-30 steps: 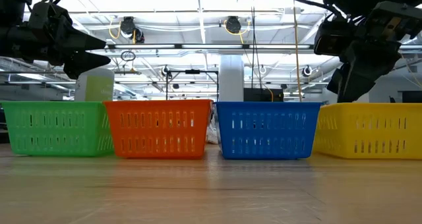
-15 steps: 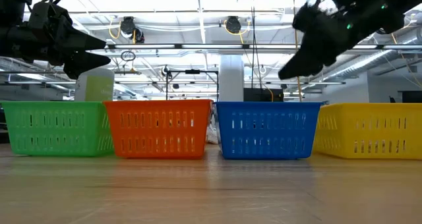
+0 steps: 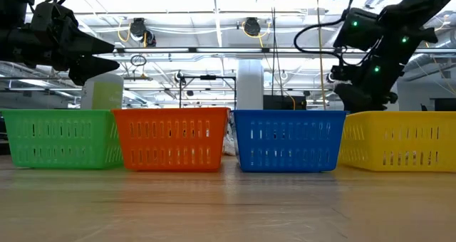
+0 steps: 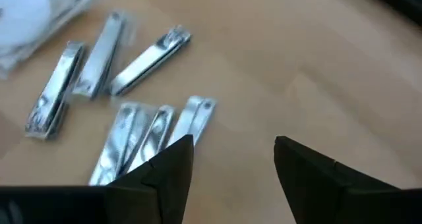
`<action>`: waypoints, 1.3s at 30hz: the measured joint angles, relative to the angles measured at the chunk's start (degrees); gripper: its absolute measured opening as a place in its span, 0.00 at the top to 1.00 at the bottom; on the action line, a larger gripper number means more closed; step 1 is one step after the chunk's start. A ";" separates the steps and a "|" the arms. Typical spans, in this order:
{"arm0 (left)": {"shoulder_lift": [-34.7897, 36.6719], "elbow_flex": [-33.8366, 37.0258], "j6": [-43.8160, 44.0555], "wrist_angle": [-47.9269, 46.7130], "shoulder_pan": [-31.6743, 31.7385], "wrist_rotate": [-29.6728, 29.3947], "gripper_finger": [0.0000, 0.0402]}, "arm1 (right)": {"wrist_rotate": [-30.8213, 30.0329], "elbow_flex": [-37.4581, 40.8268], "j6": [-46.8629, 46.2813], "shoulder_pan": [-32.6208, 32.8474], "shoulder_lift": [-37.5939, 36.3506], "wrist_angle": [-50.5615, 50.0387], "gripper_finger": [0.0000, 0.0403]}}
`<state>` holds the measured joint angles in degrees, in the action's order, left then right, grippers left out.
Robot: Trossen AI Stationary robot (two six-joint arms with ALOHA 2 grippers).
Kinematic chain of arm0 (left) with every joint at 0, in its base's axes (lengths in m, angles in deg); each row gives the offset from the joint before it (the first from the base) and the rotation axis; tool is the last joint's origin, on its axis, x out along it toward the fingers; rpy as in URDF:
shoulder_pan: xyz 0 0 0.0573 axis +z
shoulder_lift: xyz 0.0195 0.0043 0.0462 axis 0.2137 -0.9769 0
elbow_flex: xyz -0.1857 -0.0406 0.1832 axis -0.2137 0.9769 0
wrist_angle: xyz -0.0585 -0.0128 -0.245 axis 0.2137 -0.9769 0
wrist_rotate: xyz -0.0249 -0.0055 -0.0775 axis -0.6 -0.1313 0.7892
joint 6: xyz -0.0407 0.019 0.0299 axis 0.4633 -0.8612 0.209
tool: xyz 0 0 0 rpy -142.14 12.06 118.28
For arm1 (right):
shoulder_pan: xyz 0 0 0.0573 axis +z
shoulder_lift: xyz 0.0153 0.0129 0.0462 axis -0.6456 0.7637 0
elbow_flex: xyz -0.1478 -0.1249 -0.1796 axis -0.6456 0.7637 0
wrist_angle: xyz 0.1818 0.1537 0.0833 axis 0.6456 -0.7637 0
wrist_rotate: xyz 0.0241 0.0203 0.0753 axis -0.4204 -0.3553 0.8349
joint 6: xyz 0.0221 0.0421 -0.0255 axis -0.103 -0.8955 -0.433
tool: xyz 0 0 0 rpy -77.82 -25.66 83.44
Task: Pick & Place Travel size toiletries
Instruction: Put the silver nail cutter into the yellow basket
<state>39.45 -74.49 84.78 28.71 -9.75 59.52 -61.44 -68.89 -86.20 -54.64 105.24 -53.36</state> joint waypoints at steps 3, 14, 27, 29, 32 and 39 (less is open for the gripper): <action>0.01 0.00 0.00 -0.01 0.00 0.00 0.30 | 5.56 1.67 0.04 -0.24 0.85 4.22 0.50; 0.00 0.02 0.02 0.00 0.00 0.00 0.30 | 6.97 7.52 0.10 -0.24 6.00 14.82 0.50; 0.01 0.00 0.00 0.00 0.00 0.00 0.30 | 4.15 7.48 5.83 -4.05 8.07 15.53 0.50; 0.02 0.00 0.00 0.00 0.00 0.00 0.30 | 4.15 7.48 8.60 -4.13 8.07 16.08 0.50; 0.00 0.02 0.01 -0.01 0.00 0.00 0.30 | 4.46 7.48 13.55 -4.21 8.11 17.67 0.50; 0.02 0.00 0.00 0.00 0.00 0.00 0.30 | 11.89 7.44 18.22 -8.09 9.66 20.64 0.50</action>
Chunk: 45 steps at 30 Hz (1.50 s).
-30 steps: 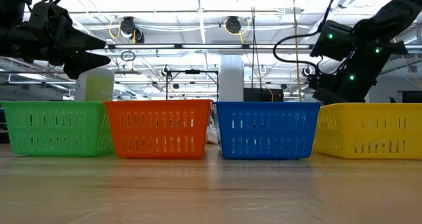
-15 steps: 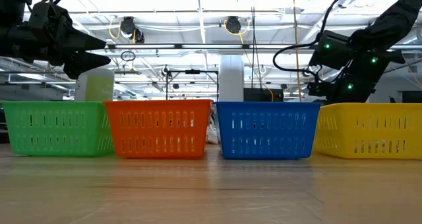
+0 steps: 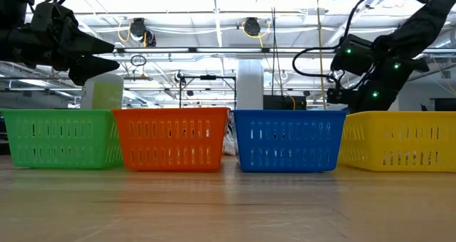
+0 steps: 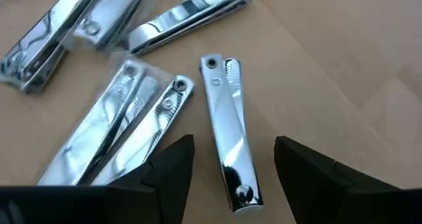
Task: Pick & Place Travel size toiletries
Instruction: Put the silver nail cutter into the yellow basket
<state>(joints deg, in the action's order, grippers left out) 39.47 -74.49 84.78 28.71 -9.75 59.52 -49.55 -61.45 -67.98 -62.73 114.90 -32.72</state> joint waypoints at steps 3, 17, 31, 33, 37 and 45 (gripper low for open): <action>-0.01 0.01 0.01 0.00 0.00 0.00 0.30 | 0.32 -0.16 -0.04 -2.07 2.06 0.71 0.50; -0.01 0.01 0.00 0.00 0.00 0.00 0.30 | 5.47 -0.14 0.63 -4.54 6.50 1.80 0.63; 0.00 0.00 0.00 0.00 0.00 0.00 0.30 | 5.69 -0.03 0.67 -4.52 6.62 0.06 0.87; 0.00 0.01 0.00 0.00 0.00 0.00 0.30 | 5.63 -0.03 0.65 -4.52 6.61 0.18 0.87; -0.02 0.00 0.00 0.00 0.00 0.00 0.30 | 5.55 -0.03 0.63 -4.52 6.61 0.35 0.83; -0.02 0.02 0.00 0.00 0.00 0.00 0.30 | 5.60 -0.01 0.60 -4.50 6.63 0.33 0.74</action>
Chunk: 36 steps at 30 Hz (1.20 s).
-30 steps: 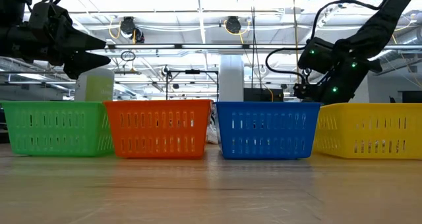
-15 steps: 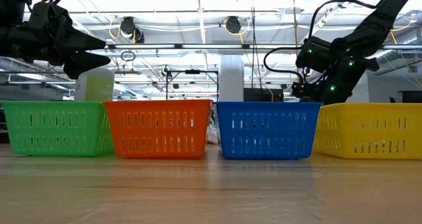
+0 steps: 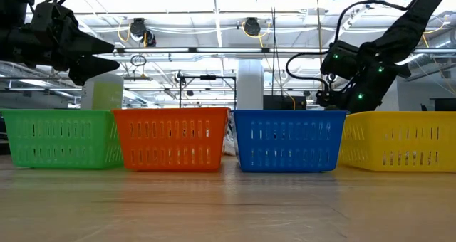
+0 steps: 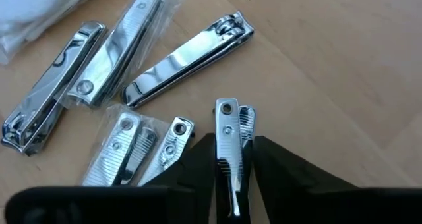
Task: Pick & Place Travel size toiletries
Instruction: Put the silver nail cutter into the yellow basket
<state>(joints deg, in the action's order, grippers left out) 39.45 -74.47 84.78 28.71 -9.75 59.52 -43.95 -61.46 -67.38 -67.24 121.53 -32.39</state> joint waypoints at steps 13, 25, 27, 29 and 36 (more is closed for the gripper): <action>0.00 -0.01 0.01 0.00 0.00 0.00 0.30 | -0.02 0.07 -0.64 0.02 -6.71 -4.06 0.47; 0.01 -0.01 0.01 0.00 0.00 0.00 0.30 | -0.15 2.27 -0.60 0.02 -7.65 -4.82 0.51; 0.02 -0.02 0.00 0.00 0.00 0.00 0.30 | -0.17 3.39 -0.60 0.02 -7.65 -3.80 0.54; 0.02 -0.02 0.00 0.00 0.00 0.00 0.30 | -0.17 4.22 -0.69 0.02 -7.64 -3.58 0.58; 0.02 -0.02 0.00 0.00 0.00 0.00 0.30 | -0.21 5.19 -1.28 0.00 -7.61 -3.42 0.72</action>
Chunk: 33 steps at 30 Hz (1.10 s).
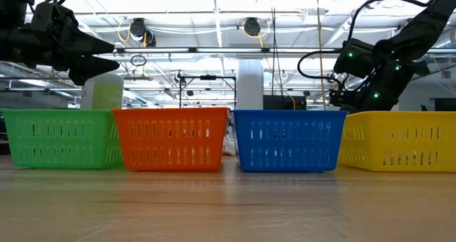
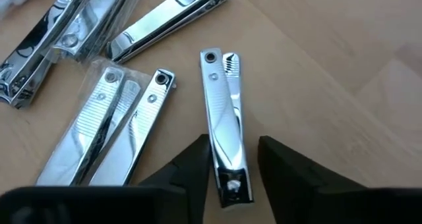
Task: Pick & Place Travel size toiletries
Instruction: Put the silver nail cutter into the yellow basket
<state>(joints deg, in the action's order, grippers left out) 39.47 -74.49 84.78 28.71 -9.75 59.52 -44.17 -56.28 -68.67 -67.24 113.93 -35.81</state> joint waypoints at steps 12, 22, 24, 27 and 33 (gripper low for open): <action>-0.01 0.00 0.00 0.00 0.00 0.00 0.30 | 0.37 0.00 0.12 0.00 -0.08 0.41 0.88; 0.00 0.00 0.02 0.00 0.00 0.00 0.30 | 5.01 0.17 0.61 0.02 -7.20 3.01 0.88; -0.01 0.01 0.01 -0.01 0.00 0.00 0.30 | 6.38 0.37 0.61 0.09 -9.42 2.13 0.88; 0.00 0.02 0.00 0.00 0.00 0.00 0.30 | 7.48 0.26 0.42 0.26 -12.44 2.78 0.87; -0.01 0.00 0.00 -0.01 0.00 0.02 0.30 | 9.75 0.24 0.20 1.03 -17.02 3.10 0.87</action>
<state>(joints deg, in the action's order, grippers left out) 39.46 -74.49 84.78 28.70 -9.75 59.54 -34.42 -56.04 -68.47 -66.20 96.90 -32.70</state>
